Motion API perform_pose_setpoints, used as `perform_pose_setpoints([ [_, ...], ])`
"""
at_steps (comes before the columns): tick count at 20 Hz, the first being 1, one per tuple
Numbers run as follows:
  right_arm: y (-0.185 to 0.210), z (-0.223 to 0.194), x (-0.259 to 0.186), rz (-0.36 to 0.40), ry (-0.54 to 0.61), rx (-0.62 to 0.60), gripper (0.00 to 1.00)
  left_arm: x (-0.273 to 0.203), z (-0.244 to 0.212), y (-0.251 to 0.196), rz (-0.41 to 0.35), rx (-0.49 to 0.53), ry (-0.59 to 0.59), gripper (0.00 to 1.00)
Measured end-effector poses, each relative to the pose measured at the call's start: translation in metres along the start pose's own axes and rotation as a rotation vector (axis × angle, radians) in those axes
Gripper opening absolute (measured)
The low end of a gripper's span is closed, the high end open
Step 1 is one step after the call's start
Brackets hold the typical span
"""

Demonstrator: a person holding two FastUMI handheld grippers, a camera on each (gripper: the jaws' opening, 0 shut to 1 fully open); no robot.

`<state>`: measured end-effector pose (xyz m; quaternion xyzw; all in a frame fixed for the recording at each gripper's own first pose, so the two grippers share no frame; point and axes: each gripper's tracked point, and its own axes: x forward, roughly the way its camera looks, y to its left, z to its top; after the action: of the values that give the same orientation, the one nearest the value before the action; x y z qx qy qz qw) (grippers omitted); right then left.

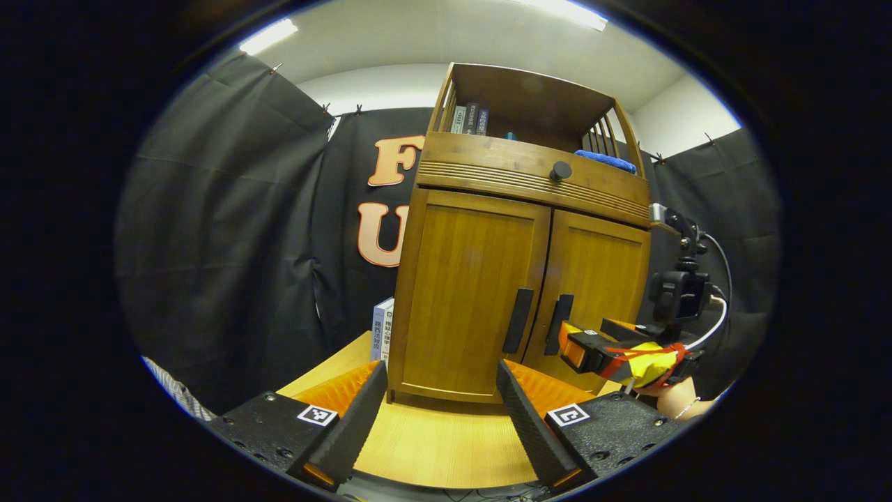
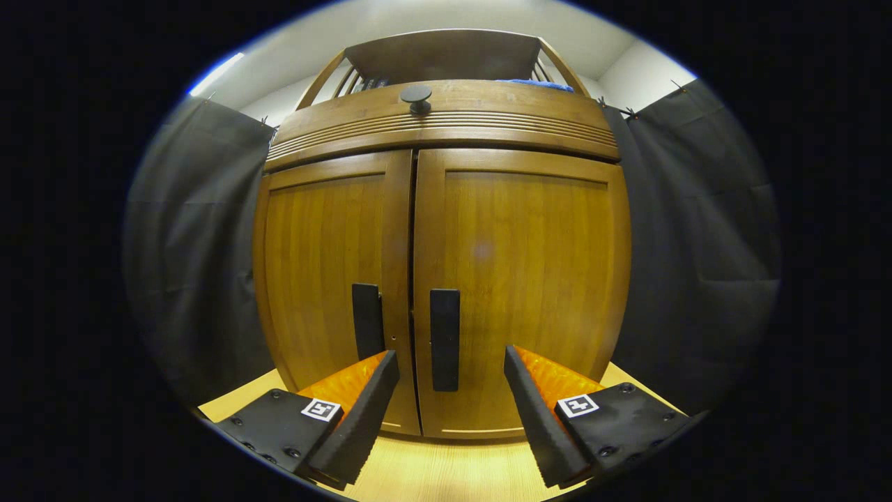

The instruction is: Open the right door of the double-door shoe cabinet with the right hand, and open the left door with the left hand.

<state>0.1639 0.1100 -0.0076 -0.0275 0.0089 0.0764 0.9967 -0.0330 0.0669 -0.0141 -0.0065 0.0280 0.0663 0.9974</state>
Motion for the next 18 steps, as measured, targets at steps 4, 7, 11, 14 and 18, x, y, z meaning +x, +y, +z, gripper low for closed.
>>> perform_pose_setpoints([
  [4,-0.002,-0.006,0.029,-0.007,0.01,0.01,0.98,-0.002,0.002,0.004,0.002,0.001,-0.005,0.92],
  [7,-0.003,-0.012,0.049,-0.017,0.023,0.025,0.92,-0.002,0.001,0.007,0.012,0.01,-0.003,0.92],
  [11,0.002,-0.016,0.072,-0.008,0.039,0.012,0.76,-0.004,0.001,0.01,0.027,0.022,-0.003,0.98],
  [14,0.005,-0.023,0.079,0.001,0.059,0.014,0.66,-0.006,0.002,0.013,0.037,0.033,-0.003,0.98],
  [18,0.002,-0.033,0.083,-0.018,0.088,0.023,0.46,-0.009,0.001,0.014,0.048,0.04,-0.002,0.95],
])
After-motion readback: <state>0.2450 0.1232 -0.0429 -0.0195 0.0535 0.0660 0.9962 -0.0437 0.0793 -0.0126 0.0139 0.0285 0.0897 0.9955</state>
